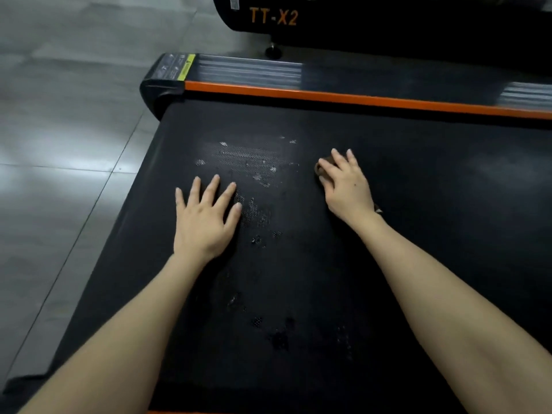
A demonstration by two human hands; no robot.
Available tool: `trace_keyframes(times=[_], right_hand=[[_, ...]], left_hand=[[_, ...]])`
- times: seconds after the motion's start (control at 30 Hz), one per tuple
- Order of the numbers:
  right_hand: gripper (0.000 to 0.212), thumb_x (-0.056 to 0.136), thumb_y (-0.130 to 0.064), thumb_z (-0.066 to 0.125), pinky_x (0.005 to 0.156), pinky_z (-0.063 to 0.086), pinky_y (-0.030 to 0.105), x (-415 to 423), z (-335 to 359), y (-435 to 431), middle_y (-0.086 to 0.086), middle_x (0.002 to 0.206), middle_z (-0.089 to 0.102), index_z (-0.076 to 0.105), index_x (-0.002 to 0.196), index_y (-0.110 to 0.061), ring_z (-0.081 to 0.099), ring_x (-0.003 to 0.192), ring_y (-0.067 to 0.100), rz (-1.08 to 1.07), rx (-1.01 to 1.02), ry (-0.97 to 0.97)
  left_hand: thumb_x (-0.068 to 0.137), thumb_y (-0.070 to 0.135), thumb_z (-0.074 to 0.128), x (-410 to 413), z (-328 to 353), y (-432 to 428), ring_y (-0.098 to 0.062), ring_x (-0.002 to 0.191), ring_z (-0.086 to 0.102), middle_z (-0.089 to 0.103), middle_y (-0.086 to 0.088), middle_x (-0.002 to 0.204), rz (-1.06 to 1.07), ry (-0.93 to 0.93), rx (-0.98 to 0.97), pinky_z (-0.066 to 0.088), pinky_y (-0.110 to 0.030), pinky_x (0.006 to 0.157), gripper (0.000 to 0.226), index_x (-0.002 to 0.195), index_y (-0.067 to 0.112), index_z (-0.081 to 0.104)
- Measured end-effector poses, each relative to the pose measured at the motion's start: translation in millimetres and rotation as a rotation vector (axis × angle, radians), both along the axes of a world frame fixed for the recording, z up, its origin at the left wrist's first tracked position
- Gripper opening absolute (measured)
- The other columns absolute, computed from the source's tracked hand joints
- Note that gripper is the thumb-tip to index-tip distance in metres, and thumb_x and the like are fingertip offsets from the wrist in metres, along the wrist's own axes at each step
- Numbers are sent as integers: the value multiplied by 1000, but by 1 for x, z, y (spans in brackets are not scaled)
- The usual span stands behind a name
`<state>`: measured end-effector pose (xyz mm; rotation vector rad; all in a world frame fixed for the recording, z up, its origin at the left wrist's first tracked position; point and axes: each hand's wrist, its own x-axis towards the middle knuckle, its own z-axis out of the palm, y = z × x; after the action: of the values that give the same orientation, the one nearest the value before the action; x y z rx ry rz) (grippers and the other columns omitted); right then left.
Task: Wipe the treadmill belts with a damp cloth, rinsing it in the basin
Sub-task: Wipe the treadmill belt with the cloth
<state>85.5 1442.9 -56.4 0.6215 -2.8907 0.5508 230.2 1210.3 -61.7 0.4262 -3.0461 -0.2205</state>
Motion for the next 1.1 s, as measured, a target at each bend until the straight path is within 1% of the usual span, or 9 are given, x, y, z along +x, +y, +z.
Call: trace_keyframes(times=[0.1,0.2,0.37,0.57,0.63,0.73,0.83,0.9,1.1], right_hand=[[36,93,-15,49,113,24,51,-2,2,-27,17,146,38,56,129,-10,24,137,45,7,0,44],[37,78,-7,56,99,38,61,54,-3,-36,24,132,52,66,114,-5,43,122,53,412,3,183],[39,92,-17,38,108,32,48,72,-1,4,12,143,44,60,124,-14,33,136,38,831,34,39],[37,97,-18,48,114,21,44,-56,5,-48,9,151,33,52,133,-18,17,142,34,142,-48,-33],[39,97,-18,45,115,16,45,-66,7,-76,9,153,28,50,136,-17,13,142,37,74,-25,-36],[37,91,-12,48,110,27,52,-24,-1,-90,18,145,40,58,127,-10,28,133,49,343,11,65],[41,89,-20,42,104,32,47,18,-4,-63,15,141,46,60,125,-12,37,131,44,709,54,74],[40,90,-17,43,105,30,48,-8,0,-49,15,141,46,60,126,-13,38,131,42,718,71,112],[43,97,-15,41,115,17,41,-119,6,-76,12,155,21,44,139,-18,10,142,38,-84,-10,-32]], left_hand=[[84,62,2,1,-1,1,-30,146,8,21,0,157,-8,7,-5,-1,-53,116,74,148,35,27],[85,61,5,0,-3,0,-30,145,11,24,-1,157,-16,26,-8,1,-54,116,72,147,35,29],[90,58,11,2,-6,-1,-32,144,17,29,-3,155,-25,37,-21,5,-55,115,65,146,33,33],[91,56,13,2,-5,0,-31,144,16,30,-2,154,-18,31,-13,5,-55,116,62,145,34,33],[91,56,14,1,-4,0,-31,144,17,32,-2,153,-20,33,-15,6,-55,115,62,145,33,35],[92,56,17,1,-5,-1,-32,143,21,35,-3,152,-27,29,-20,9,-57,114,61,144,33,38],[92,55,20,0,-5,-1,-33,142,24,37,-5,150,-40,26,-26,13,-58,113,59,142,31,41],[93,54,21,1,-5,-1,-33,142,25,38,-5,150,-40,35,-21,14,-58,112,58,142,31,42],[93,54,23,1,-5,0,-33,142,25,38,-4,150,-32,56,-19,11,-57,113,57,142,31,42]])
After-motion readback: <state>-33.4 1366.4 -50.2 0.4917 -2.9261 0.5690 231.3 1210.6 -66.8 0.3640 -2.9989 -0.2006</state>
